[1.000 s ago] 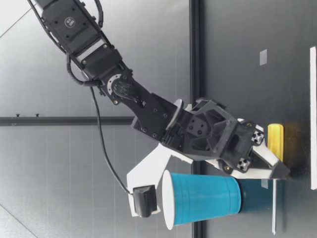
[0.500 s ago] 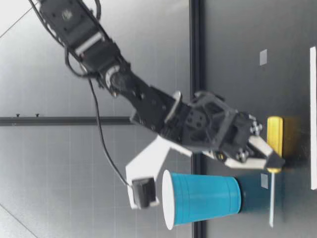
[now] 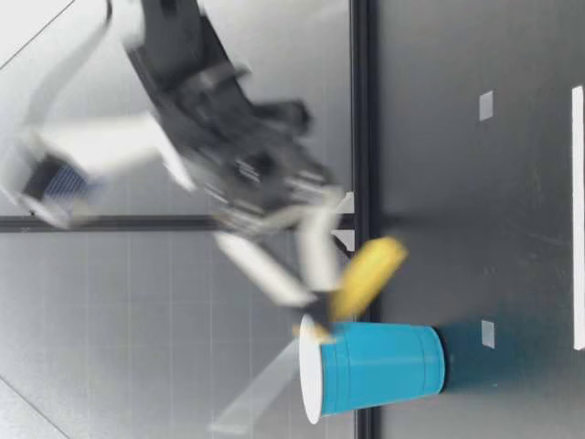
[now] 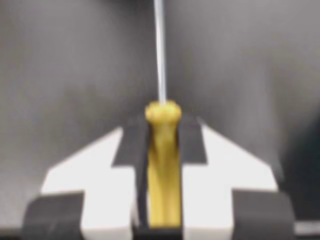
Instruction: Pick up the screwdriver with the right arm, hand it over to the left arm then place it into the cup.
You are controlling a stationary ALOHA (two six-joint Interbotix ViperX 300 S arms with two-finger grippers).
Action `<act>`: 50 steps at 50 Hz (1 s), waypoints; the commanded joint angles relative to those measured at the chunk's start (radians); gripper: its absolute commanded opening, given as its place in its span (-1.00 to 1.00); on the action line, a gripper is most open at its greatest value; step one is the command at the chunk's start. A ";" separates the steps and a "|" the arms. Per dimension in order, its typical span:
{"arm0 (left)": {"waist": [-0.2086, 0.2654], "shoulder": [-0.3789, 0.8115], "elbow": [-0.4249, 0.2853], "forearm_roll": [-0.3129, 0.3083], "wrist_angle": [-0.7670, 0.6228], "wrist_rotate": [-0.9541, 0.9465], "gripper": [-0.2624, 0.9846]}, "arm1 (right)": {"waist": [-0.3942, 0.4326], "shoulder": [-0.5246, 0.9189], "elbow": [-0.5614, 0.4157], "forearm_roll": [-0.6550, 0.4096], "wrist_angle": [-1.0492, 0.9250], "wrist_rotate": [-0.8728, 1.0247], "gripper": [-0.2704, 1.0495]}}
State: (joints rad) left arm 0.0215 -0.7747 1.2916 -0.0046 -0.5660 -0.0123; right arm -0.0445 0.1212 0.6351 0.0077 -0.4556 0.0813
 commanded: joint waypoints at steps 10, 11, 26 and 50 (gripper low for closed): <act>0.003 0.140 -0.049 -0.025 -0.209 -0.002 0.50 | 0.038 -0.040 0.035 0.000 -0.334 0.017 -0.61; 0.002 0.150 -0.052 -0.028 -0.221 -0.003 0.50 | 0.040 -0.037 0.032 -0.002 -0.334 0.015 -0.61; 0.002 0.272 -0.110 -0.029 -0.308 -0.041 0.50 | 0.049 -0.009 -0.037 -0.008 -0.341 -0.003 -0.61; 0.002 0.365 -0.172 0.043 -0.376 -0.114 0.38 | 0.040 0.017 -0.071 0.000 -0.334 -0.025 -0.61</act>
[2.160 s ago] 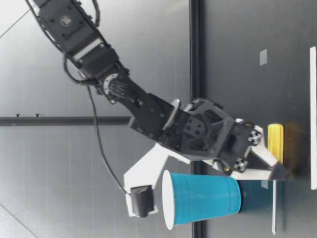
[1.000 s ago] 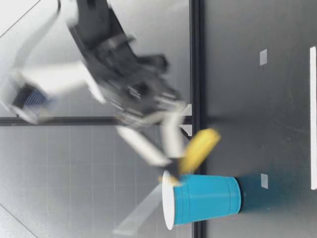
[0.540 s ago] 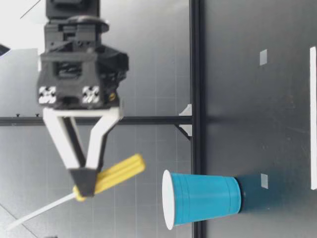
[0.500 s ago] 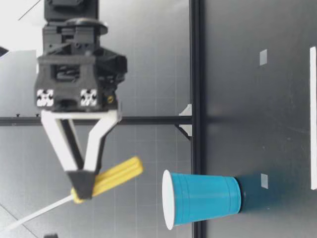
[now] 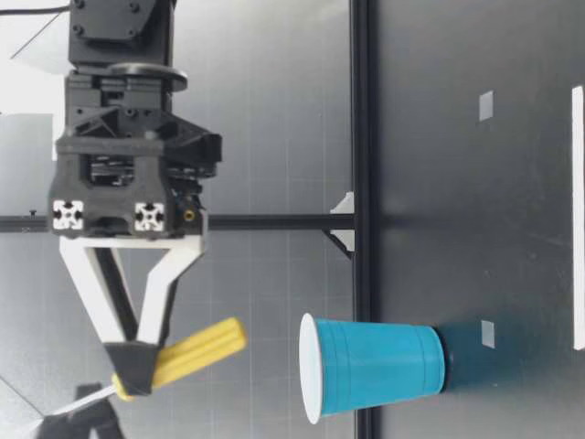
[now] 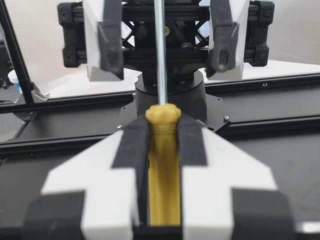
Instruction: Pick up the screwdriver with the right arm, hand it over to the left arm then place it into the cup.
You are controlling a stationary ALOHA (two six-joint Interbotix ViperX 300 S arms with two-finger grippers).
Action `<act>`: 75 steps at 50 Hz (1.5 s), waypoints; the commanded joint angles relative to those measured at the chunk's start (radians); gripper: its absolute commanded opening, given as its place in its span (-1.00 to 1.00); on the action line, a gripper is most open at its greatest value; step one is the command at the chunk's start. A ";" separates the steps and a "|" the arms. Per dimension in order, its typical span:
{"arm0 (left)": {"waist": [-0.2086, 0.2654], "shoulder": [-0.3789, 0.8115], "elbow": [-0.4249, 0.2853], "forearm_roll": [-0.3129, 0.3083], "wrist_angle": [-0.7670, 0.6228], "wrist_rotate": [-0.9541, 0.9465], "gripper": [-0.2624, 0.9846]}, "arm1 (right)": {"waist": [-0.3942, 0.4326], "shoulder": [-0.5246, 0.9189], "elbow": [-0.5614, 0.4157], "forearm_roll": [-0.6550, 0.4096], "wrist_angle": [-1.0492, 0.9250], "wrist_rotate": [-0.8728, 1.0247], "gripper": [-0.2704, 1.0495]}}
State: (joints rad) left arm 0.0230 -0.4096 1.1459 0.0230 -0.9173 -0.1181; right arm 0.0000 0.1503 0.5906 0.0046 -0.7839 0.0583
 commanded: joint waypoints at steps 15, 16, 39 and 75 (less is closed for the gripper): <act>0.002 0.005 -0.021 0.040 -0.040 -0.026 -0.26 | -0.008 -0.014 -0.028 0.003 -0.006 -0.003 -0.61; 0.000 0.005 -0.021 0.040 -0.040 -0.028 -0.31 | -0.008 -0.014 -0.028 0.003 -0.006 -0.003 -0.61; 0.000 0.005 -0.015 0.040 -0.038 -0.028 -0.51 | -0.015 -0.018 -0.028 0.015 0.026 0.005 -0.11; 0.238 0.014 0.032 -0.146 -0.026 0.209 -0.51 | -0.020 -0.227 0.135 0.046 -0.014 0.003 0.44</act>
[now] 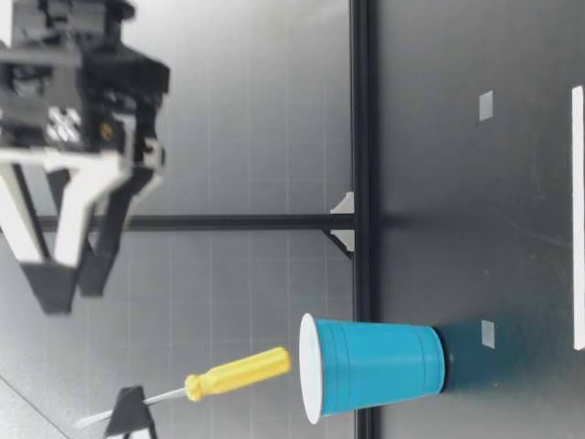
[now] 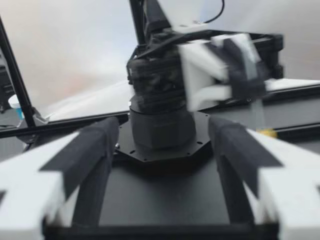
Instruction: Pick up the screwdriver with the right arm, hand it over to the left arm then place it into the cup.
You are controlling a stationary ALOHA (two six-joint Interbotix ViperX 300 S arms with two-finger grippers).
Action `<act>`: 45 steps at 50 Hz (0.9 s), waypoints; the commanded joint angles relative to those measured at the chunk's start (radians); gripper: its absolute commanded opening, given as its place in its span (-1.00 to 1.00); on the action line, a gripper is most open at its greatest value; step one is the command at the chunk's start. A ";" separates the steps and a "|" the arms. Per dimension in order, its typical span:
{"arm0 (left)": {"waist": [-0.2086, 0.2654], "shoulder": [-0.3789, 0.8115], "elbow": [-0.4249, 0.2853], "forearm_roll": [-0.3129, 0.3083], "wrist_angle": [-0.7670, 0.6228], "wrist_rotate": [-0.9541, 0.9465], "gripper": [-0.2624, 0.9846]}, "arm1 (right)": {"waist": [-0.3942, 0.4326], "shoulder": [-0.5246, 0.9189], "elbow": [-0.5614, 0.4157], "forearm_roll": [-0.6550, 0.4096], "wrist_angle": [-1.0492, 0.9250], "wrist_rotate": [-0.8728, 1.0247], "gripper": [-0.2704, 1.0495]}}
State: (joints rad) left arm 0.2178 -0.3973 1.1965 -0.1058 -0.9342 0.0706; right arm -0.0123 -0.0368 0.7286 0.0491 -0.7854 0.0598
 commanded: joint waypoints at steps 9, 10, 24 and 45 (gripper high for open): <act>0.164 0.041 -0.035 -0.054 -0.017 0.086 -0.51 | -0.003 -0.061 0.015 0.000 -0.014 0.002 0.43; 0.175 0.048 -0.037 -0.054 -0.017 0.089 -0.51 | -0.003 -0.061 0.015 0.000 -0.014 0.002 0.43; 0.264 0.173 -0.089 -0.072 -0.037 0.089 -0.49 | 0.006 -0.058 0.021 0.000 -0.014 0.003 0.43; 0.275 0.264 -0.118 -0.091 -0.112 0.057 0.21 | 0.025 -0.063 0.037 0.000 -0.014 0.011 0.43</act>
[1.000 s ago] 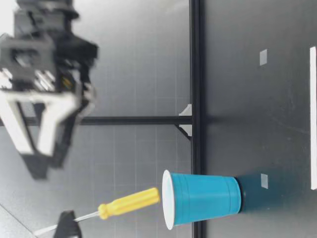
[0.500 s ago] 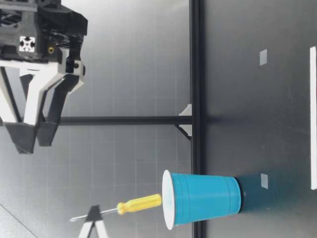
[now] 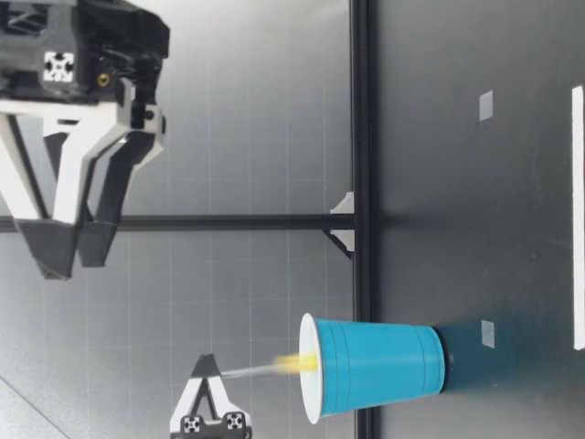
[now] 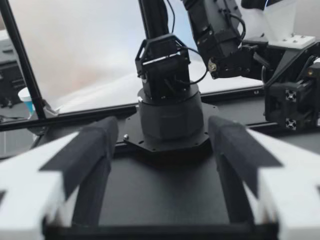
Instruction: Pick up the screwdriver with the right arm, hand it over to the left arm then place it into the cup.
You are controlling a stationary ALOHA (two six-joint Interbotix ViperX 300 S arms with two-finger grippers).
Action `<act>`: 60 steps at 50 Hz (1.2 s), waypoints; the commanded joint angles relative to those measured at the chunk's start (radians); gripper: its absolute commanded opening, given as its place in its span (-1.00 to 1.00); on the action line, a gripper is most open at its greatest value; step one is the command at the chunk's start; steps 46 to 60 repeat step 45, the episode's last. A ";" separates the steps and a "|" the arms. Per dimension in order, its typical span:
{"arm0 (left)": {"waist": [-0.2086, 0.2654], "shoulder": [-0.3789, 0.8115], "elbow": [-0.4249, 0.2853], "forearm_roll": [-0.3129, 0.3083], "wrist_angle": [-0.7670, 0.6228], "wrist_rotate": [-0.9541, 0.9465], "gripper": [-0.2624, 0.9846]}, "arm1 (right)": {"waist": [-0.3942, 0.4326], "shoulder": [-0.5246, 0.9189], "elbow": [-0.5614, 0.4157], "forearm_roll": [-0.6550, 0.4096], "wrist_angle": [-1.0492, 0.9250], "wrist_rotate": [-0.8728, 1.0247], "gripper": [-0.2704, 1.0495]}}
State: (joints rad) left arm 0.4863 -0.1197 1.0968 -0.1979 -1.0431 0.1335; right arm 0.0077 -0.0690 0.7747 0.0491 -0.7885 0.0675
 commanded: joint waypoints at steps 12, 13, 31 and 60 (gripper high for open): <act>-0.029 -0.084 -0.018 0.120 -0.002 -0.094 0.27 | 0.006 -0.025 -0.009 0.000 -0.011 0.003 0.43; -0.037 -0.091 -0.017 0.133 -0.002 -0.104 0.27 | 0.005 -0.025 -0.009 -0.002 -0.011 0.002 0.43; -0.218 -0.172 0.006 0.318 0.124 -0.215 0.26 | 0.005 -0.028 0.003 0.002 -0.011 0.000 0.43; -0.356 -0.218 -0.011 0.319 0.239 -0.230 0.20 | 0.002 -0.025 0.009 0.002 -0.009 -0.002 0.43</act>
